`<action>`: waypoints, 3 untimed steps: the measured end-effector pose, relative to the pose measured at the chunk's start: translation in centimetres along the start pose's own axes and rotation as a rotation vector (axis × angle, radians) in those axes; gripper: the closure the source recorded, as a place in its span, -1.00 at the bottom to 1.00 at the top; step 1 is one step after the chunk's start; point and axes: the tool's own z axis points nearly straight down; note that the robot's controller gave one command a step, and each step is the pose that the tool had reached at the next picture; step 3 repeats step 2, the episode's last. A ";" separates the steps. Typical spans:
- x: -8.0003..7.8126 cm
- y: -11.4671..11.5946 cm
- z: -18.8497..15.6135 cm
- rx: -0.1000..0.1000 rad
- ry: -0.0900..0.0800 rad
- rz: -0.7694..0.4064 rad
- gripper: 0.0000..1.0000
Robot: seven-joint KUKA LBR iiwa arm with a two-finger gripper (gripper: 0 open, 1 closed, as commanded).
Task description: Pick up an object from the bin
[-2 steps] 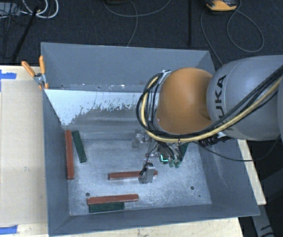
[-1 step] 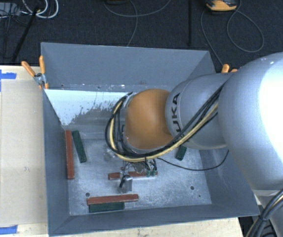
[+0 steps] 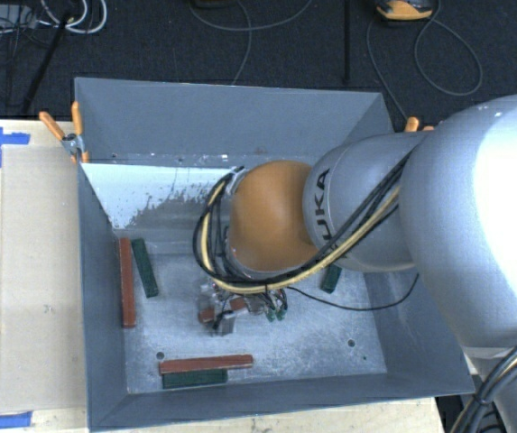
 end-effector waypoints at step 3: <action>1.0 -0.8 -20.5 0.001 -0.011 -0.021 1.00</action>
Offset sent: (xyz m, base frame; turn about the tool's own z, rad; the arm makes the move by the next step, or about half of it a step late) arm -0.0092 -0.0047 0.0926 -0.0307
